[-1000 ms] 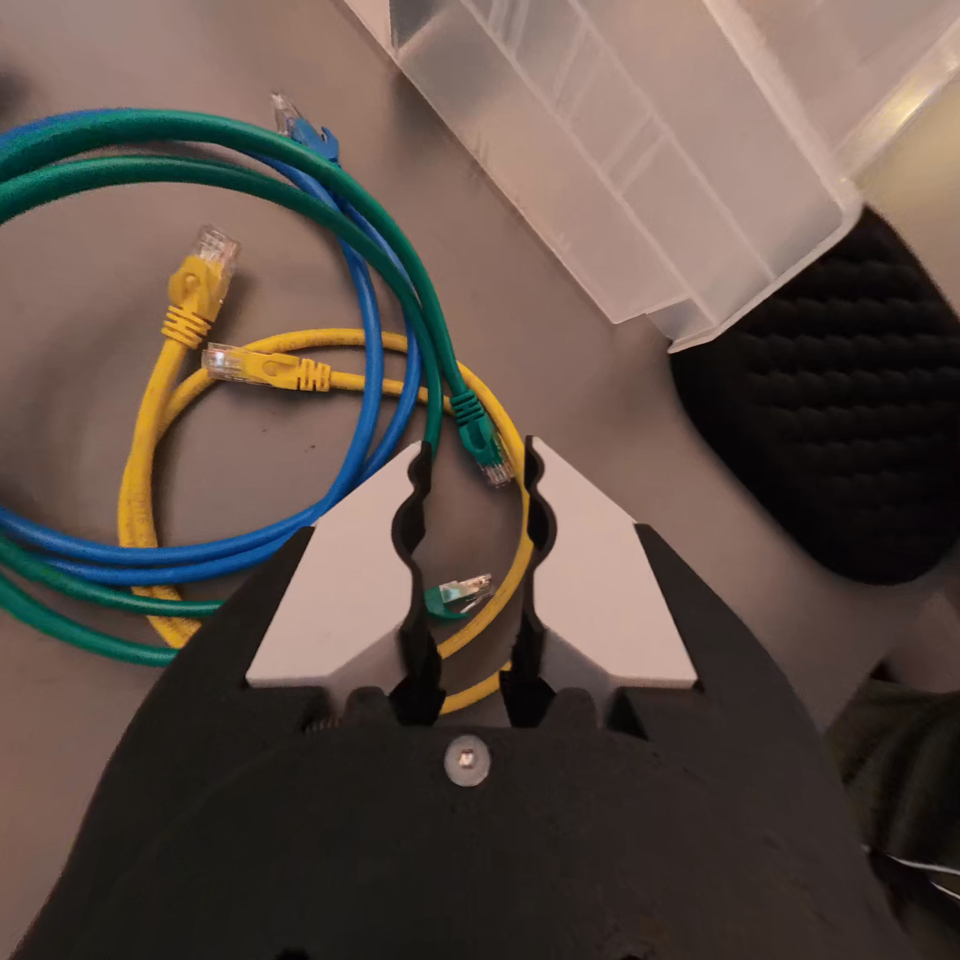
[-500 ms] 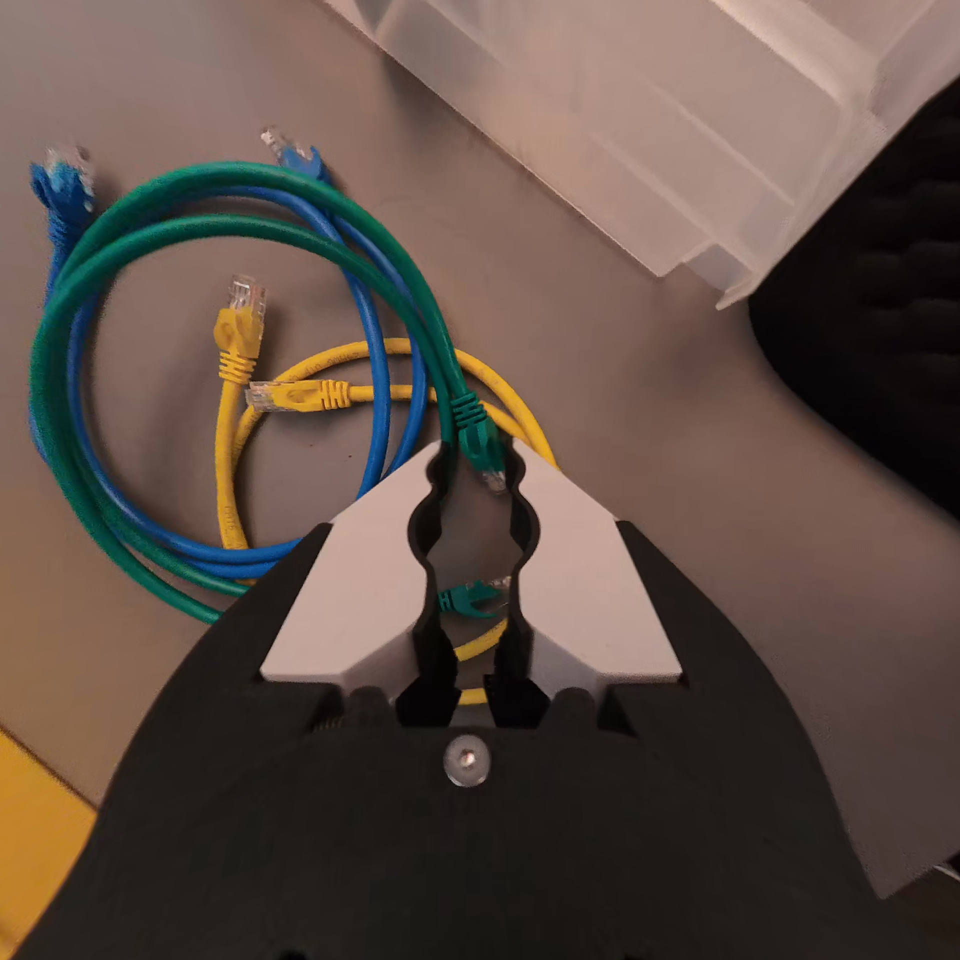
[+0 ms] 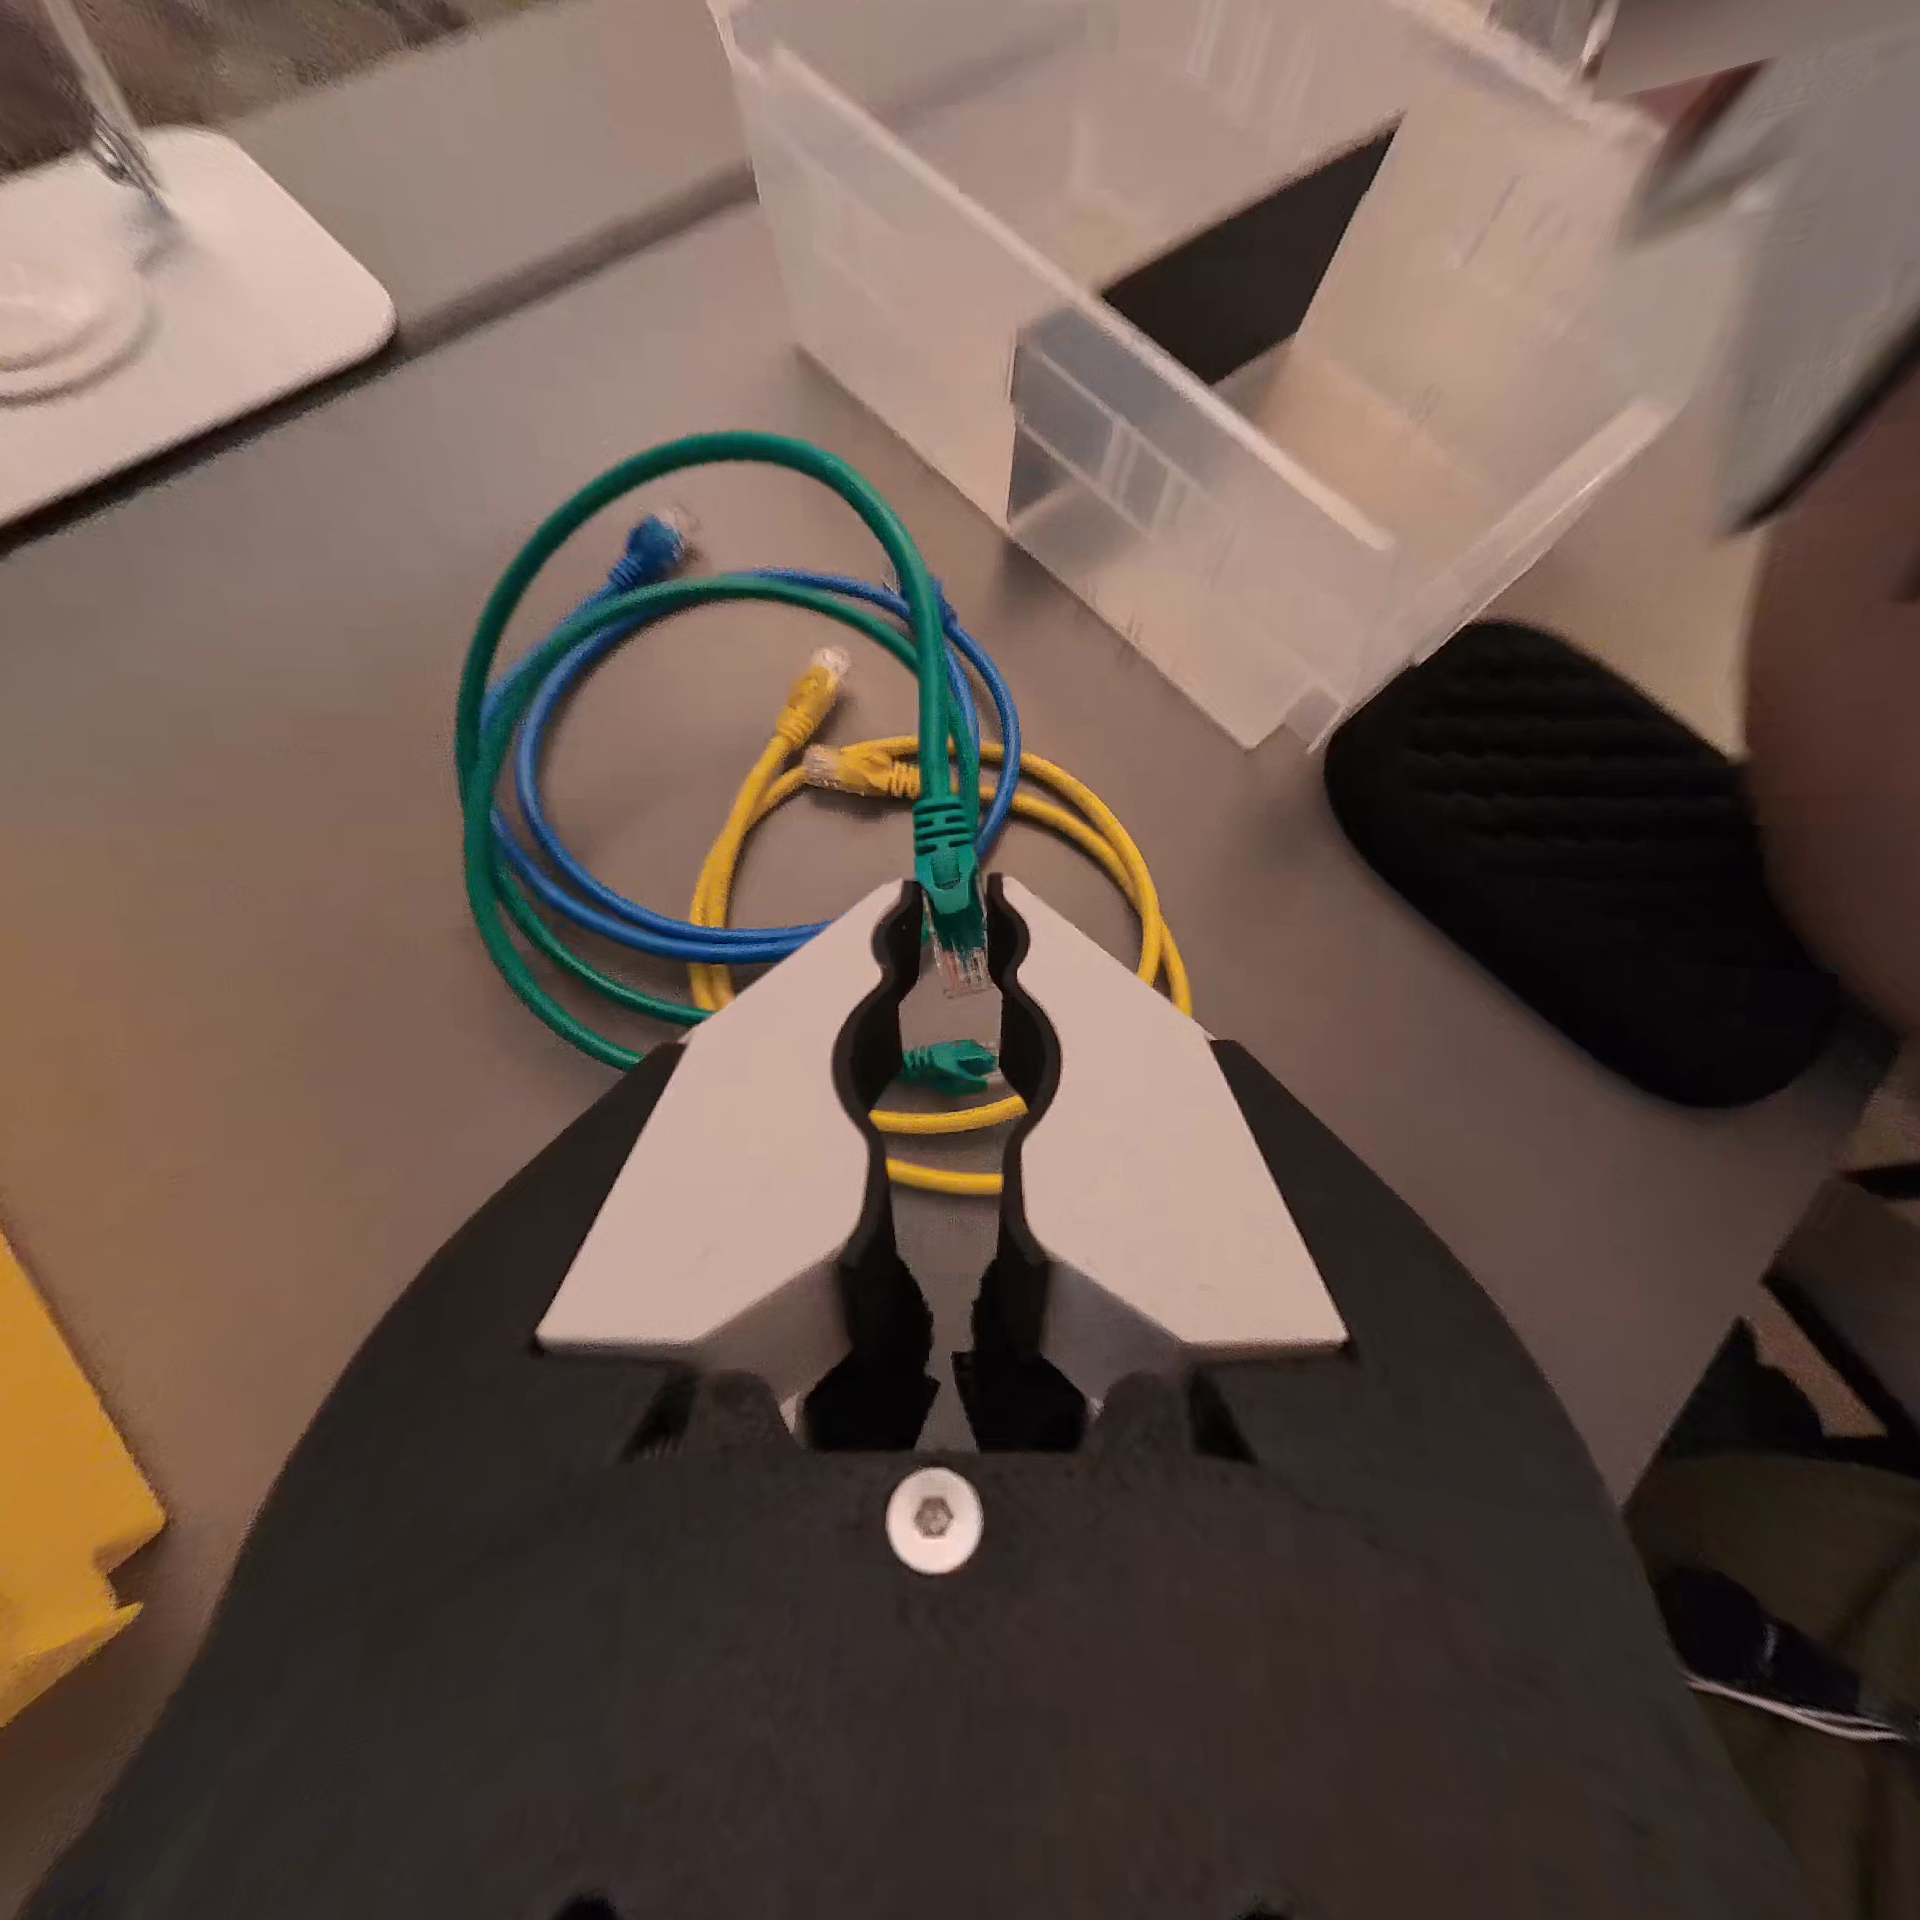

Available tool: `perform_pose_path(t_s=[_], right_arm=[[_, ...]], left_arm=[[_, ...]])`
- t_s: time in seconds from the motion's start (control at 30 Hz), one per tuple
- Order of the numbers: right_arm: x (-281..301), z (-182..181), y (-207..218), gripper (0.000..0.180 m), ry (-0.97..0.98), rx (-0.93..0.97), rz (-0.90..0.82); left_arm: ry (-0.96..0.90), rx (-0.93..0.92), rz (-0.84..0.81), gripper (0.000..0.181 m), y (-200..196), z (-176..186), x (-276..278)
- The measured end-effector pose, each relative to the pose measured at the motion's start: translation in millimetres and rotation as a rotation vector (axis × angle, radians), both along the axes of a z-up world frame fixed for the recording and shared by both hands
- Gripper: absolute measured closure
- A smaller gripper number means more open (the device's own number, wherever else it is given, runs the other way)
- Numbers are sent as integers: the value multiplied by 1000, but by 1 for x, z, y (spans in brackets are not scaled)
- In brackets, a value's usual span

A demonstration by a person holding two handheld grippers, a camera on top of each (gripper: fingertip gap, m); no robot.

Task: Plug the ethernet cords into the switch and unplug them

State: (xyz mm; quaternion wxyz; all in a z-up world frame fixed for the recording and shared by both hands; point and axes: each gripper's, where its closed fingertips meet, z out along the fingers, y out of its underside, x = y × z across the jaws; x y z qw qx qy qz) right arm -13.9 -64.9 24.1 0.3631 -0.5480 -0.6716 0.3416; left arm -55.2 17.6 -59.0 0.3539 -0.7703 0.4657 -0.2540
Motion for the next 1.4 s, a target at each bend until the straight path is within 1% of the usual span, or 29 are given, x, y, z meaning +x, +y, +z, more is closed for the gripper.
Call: perform_pose_path(t_s=[0.03,0.1,0.17,0.23,0.3,0.37,0.43,0.47,0.53,0.6,0.67,0.73,0.83,0.93,0.97,1.0,1.1,1.4], right_arm=[[-8,-9,2,161,-18,-69,27],[-23,-26,12,160,-71,-193,29],[-39,-35,26,160,-104,-330,-7],[-52,-41,42,154,-95,-426,-65],[-62,-47,56,144,-73,-470,-115],[-73,-49,69,129,-15,-492,-147],[-90,-39,76,128,92,-516,-123],[-98,-30,77,128,169,-516,-98],[-108,-10,76,134,308,-529,-40],[-110,4,67,137,382,-562,31],[-109,7,58,141,375,-588,75],[-113,-1,59,143,322,-565,43],[-120,-6,49,143,275,-589,71],[-124,-1,43,148,290,-627,104],[-123,3,42,150,309,-646,119],[-123,5,41,156,314,-656,125],[-124,1,44,169,303,-601,106],[-121,2,39,167,286,-549,110]], left_arm=[[-45,2,4,170,0,11,-7],[-127,-2,1,170,-3,30,-20],[-202,10,-6,171,-7,48,-32],[-253,15,-16,171,-12,59,-43],[-294,13,-36,170,-17,66,-51],[-324,4,-47,170,-21,69,-58],[-350,-6,-63,170,-26,72,-63],[-363,-9,-69,170,-27,74,-65],[-386,-9,-83,170,-31,79,-69],[-410,-16,-97,170,-34,82,-73],[-420,-23,-110,170,-36,83,-75],[-412,-8,-111,170,-36,82,-76],[-391,14,-115,170,-37,81,-75],[-379,25,-115,171,-38,80,-75],[-381,26,-116,170,-38,81,-75],[-383,25,-119,170,-38,81,-75],[-369,23,-132,170,-40,80,-73],[-325,60,-152,171,-44,82,-70]])
